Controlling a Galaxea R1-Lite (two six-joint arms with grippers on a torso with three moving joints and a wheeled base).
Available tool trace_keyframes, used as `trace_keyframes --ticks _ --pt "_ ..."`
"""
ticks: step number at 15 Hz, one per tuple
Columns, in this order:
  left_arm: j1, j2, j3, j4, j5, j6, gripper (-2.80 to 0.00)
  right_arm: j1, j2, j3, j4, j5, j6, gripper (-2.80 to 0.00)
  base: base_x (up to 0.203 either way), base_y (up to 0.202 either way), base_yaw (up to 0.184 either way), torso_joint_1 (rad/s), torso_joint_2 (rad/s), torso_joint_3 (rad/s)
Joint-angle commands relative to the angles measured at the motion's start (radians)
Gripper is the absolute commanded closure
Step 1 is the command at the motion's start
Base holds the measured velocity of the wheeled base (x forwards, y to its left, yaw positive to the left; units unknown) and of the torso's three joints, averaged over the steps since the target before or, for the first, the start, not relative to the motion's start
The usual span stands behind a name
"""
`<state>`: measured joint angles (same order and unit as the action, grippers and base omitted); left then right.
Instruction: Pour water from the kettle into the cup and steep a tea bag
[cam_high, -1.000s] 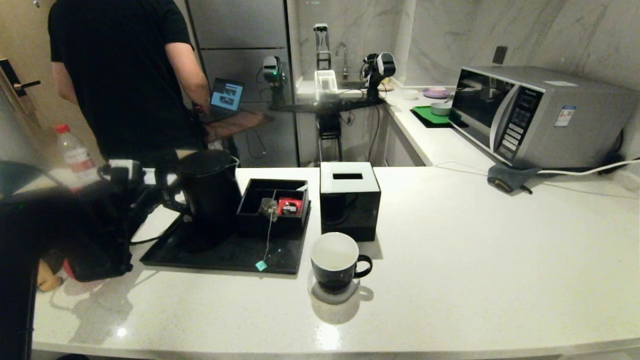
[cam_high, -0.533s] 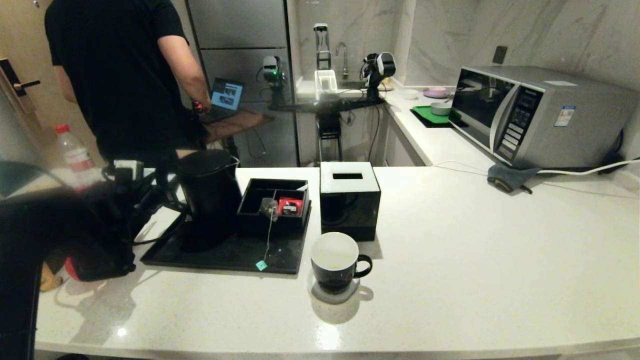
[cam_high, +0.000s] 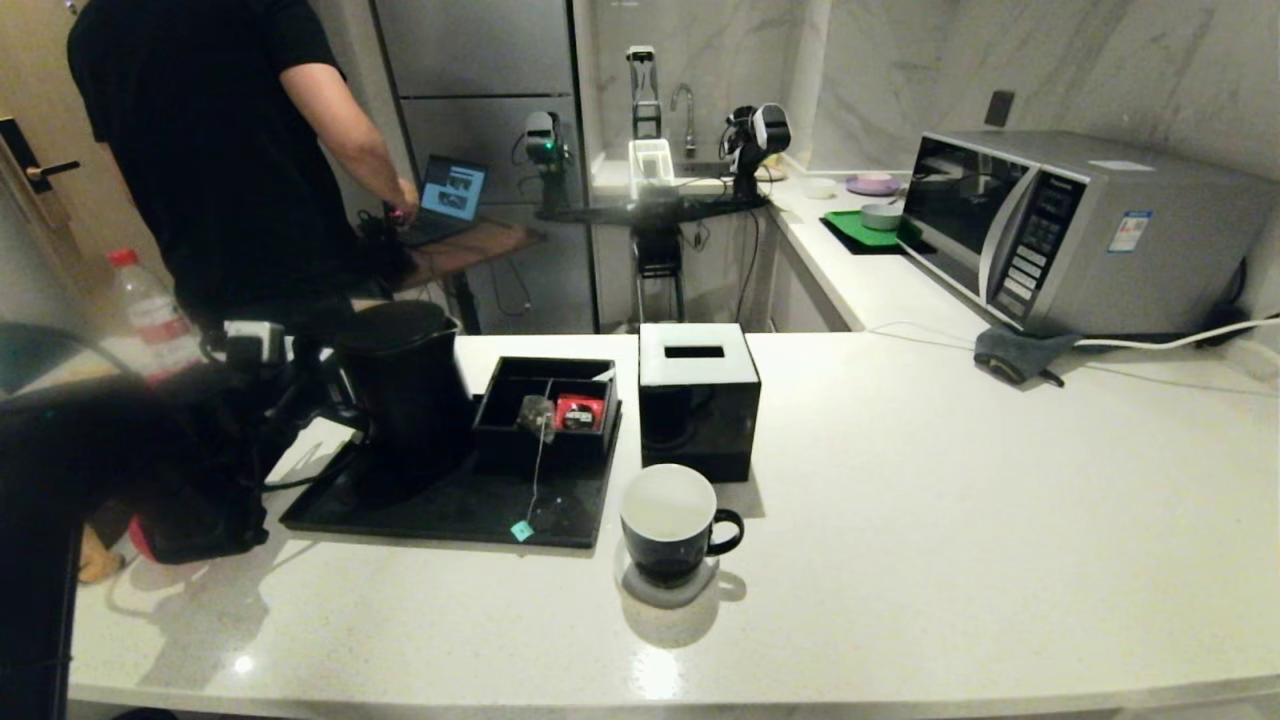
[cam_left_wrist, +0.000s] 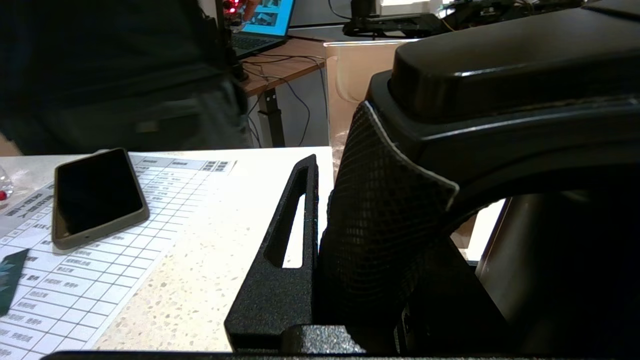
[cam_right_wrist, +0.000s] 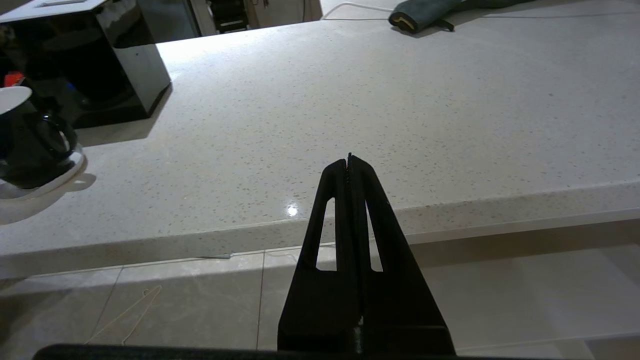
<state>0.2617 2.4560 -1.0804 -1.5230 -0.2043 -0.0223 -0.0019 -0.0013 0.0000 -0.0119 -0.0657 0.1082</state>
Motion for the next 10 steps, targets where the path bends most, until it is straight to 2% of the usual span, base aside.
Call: trace_keyframes --ticks 1,10 --pt "0.004 -0.003 0.000 -0.047 -0.001 -0.004 0.00 0.000 0.001 0.000 0.000 0.000 0.001 0.00 0.000 0.000 0.000 0.000 0.00 0.000" --pt "0.026 -0.066 0.031 -0.047 0.009 -0.021 0.00 -0.001 0.001 0.000 0.000 0.000 0.001 0.00 0.000 0.000 0.000 0.000 0.00 0.000"
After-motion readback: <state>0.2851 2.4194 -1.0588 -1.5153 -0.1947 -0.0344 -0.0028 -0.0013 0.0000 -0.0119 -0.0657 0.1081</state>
